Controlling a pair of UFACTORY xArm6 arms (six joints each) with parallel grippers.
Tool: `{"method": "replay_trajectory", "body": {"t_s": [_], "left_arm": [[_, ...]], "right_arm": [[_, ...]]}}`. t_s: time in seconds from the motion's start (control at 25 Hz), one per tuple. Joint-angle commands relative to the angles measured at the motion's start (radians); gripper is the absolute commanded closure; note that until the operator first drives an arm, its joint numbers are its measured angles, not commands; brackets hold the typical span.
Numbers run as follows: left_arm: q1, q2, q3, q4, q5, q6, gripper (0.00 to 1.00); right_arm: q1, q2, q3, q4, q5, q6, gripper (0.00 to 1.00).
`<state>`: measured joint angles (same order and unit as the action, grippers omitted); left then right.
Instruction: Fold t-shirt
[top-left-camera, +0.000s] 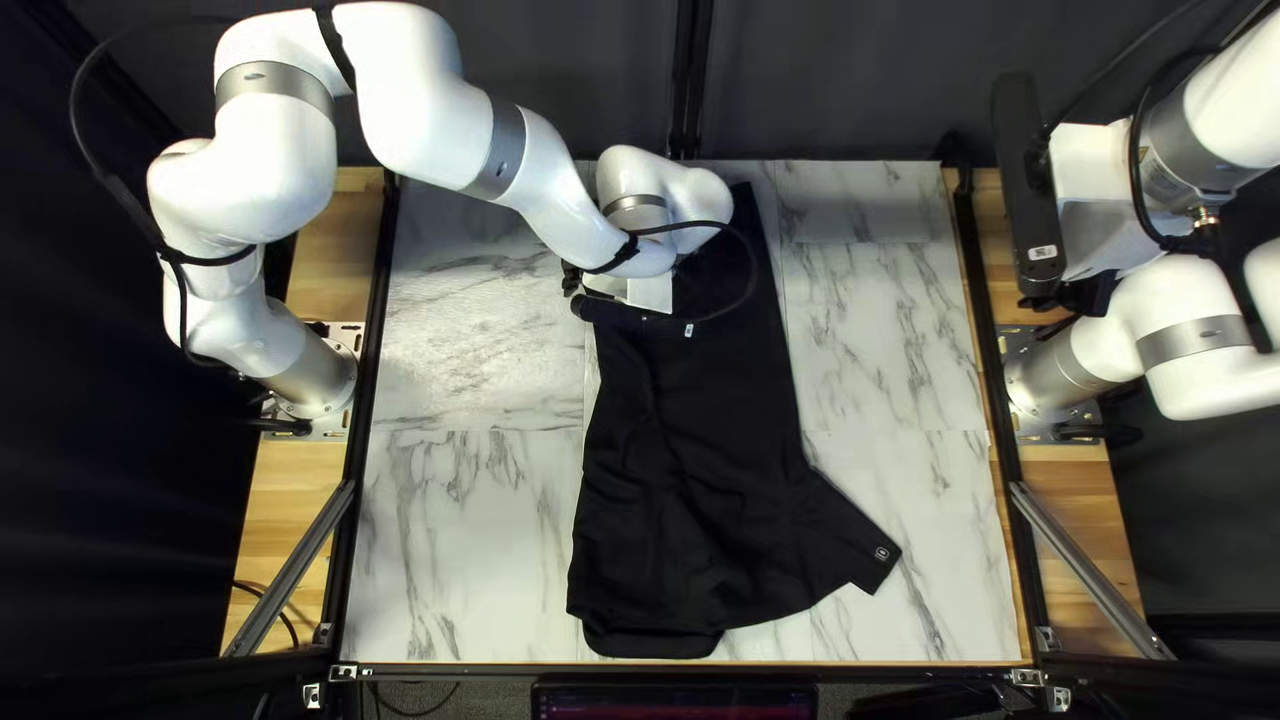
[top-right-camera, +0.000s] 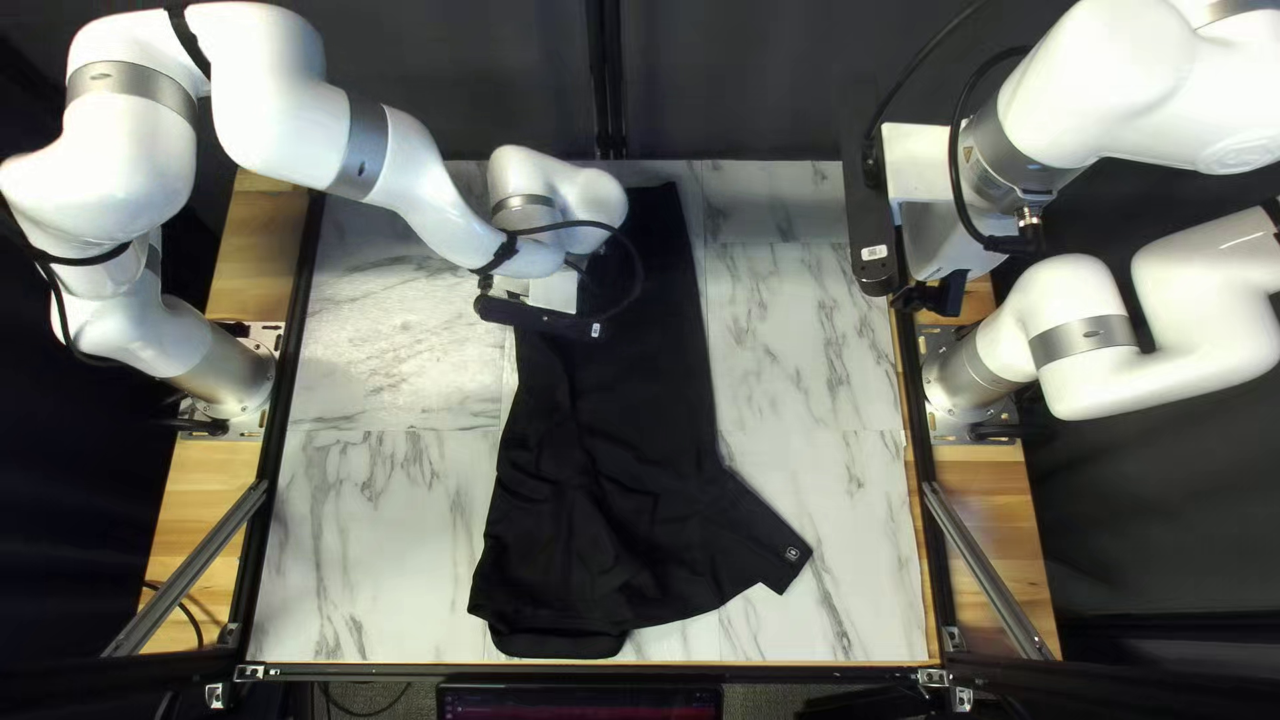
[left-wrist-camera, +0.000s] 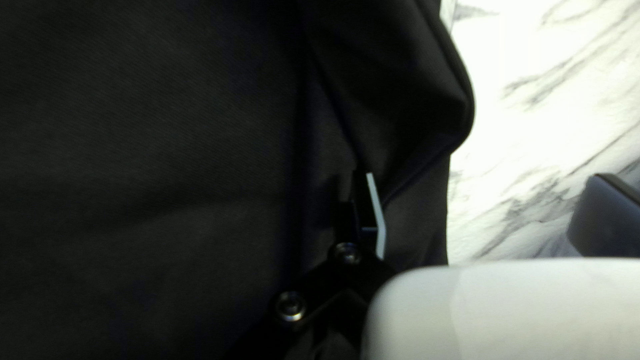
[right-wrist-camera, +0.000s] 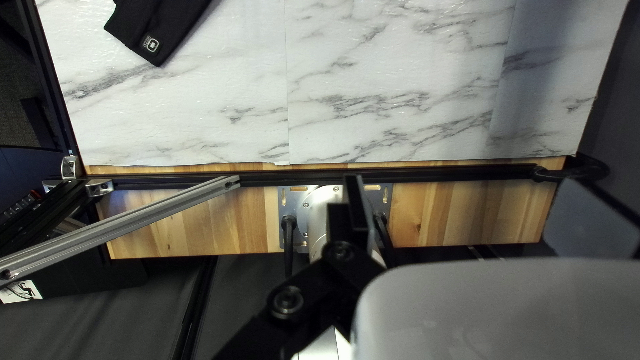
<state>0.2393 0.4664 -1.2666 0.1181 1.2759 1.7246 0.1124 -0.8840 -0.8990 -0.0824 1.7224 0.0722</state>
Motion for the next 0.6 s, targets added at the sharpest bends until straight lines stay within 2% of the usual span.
{"method": "replay_trajectory", "body": {"t_s": [0.04, 0.16, 0.24, 0.28, 0.32, 0.36, 0.4, 0.44, 0.6], "left_arm": [[0.007, 0.003, -0.004, 0.005, 0.000, 0.009, 0.00], [0.017, 0.014, -0.017, 0.013, 0.001, 0.016, 0.00], [0.023, 0.021, -0.026, 0.017, 0.003, 0.019, 0.10], [0.025, 0.024, -0.029, 0.018, 0.004, 0.020, 0.20], [0.027, 0.029, -0.033, 0.019, 0.006, 0.022, 0.20], [0.029, 0.032, -0.035, 0.020, 0.007, 0.023, 0.53], [0.031, 0.034, -0.036, 0.021, 0.007, 0.024, 0.53], [0.032, 0.032, -0.034, 0.022, 0.007, 0.024, 0.99], [0.042, 0.029, -0.028, 0.027, 0.006, 0.024, 1.00]], "right_arm": [[0.000, 0.000, 0.000, 0.000, 0.000, 0.000, 0.00], [0.000, 0.000, 0.000, 0.000, 0.000, 0.000, 0.00], [0.000, 0.000, 0.000, 0.000, 0.000, 0.000, 0.00], [0.000, 0.000, 0.000, 0.000, 0.000, 0.000, 0.00], [0.000, 0.000, 0.000, 0.000, 0.000, 0.000, 0.00], [0.000, 0.000, 0.000, 0.000, 0.000, 0.000, 0.00], [0.000, 0.000, 0.000, 0.000, 0.000, 0.000, 0.00], [0.000, 0.000, 0.000, 0.000, 0.000, 0.000, 0.00], [0.000, 0.000, 0.000, 0.000, 0.000, 0.000, 0.00]]}}
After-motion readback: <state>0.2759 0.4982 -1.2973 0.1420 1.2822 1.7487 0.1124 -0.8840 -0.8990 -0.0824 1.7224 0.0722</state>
